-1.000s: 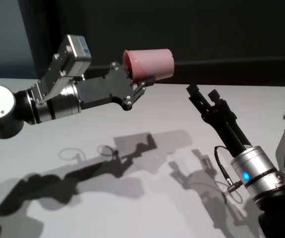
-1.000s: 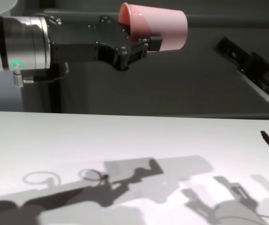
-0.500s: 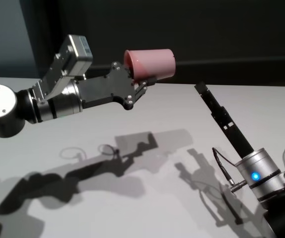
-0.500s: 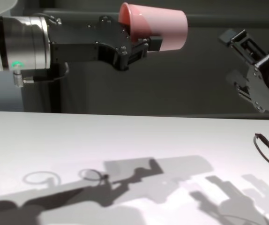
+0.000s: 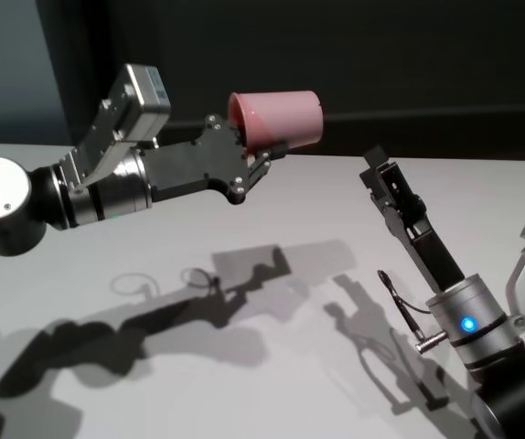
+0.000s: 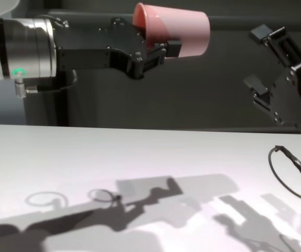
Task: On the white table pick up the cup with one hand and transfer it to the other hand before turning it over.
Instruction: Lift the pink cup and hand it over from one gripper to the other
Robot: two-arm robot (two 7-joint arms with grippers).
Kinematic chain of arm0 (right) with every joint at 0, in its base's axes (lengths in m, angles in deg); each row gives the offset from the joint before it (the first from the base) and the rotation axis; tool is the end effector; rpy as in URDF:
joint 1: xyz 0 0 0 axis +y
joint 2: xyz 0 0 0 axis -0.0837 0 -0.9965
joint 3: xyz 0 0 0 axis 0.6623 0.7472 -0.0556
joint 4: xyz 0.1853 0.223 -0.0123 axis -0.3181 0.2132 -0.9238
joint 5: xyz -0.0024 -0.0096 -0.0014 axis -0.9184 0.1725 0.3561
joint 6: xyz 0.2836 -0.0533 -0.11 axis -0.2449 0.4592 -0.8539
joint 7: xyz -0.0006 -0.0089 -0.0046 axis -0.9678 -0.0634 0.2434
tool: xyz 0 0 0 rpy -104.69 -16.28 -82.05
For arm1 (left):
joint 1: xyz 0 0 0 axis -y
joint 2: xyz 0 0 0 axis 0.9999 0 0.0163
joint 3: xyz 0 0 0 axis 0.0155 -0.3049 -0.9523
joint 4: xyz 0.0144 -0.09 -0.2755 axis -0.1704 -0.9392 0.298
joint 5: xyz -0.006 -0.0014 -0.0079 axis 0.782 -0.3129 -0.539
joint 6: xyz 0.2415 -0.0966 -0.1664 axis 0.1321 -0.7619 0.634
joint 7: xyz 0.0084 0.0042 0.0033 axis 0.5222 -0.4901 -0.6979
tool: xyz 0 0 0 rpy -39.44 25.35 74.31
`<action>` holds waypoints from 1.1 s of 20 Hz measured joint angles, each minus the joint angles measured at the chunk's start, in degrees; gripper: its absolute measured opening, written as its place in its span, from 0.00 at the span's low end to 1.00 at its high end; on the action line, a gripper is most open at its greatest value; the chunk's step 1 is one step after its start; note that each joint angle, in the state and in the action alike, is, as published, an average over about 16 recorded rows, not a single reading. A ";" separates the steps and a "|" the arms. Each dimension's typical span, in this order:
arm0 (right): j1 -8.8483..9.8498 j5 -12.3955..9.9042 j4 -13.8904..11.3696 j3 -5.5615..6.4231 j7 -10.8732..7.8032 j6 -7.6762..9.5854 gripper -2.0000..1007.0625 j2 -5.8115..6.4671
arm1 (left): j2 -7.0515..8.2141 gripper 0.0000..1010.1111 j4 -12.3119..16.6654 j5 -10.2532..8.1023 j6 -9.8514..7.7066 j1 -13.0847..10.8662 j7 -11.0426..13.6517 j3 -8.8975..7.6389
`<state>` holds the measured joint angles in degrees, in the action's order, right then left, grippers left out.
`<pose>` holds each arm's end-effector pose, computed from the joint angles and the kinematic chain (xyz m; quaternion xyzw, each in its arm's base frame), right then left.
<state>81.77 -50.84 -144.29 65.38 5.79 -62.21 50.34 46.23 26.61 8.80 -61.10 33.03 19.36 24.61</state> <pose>0.3433 0.0240 -0.3139 0.4108 0.3474 -0.2812 0.7946 0.4463 0.0157 -0.1876 0.0843 -0.1969 0.1833 0.9595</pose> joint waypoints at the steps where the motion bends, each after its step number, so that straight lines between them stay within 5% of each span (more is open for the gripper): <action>1: -0.29 -0.49 0.45 -0.13 -0.35 0.21 0.99 -0.02 | 0.00 0.04 0.00 0.00 0.00 0.00 0.00 0.00; 22: -8.46 -2.68 8.80 -4.20 -1.17 -0.84 0.99 -1.10 | 0.00 0.04 0.00 0.00 0.00 0.00 0.00 0.00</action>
<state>73.31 -53.53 -135.49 61.18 4.62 -63.05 49.25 46.23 26.61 8.80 -61.10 33.03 19.35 24.61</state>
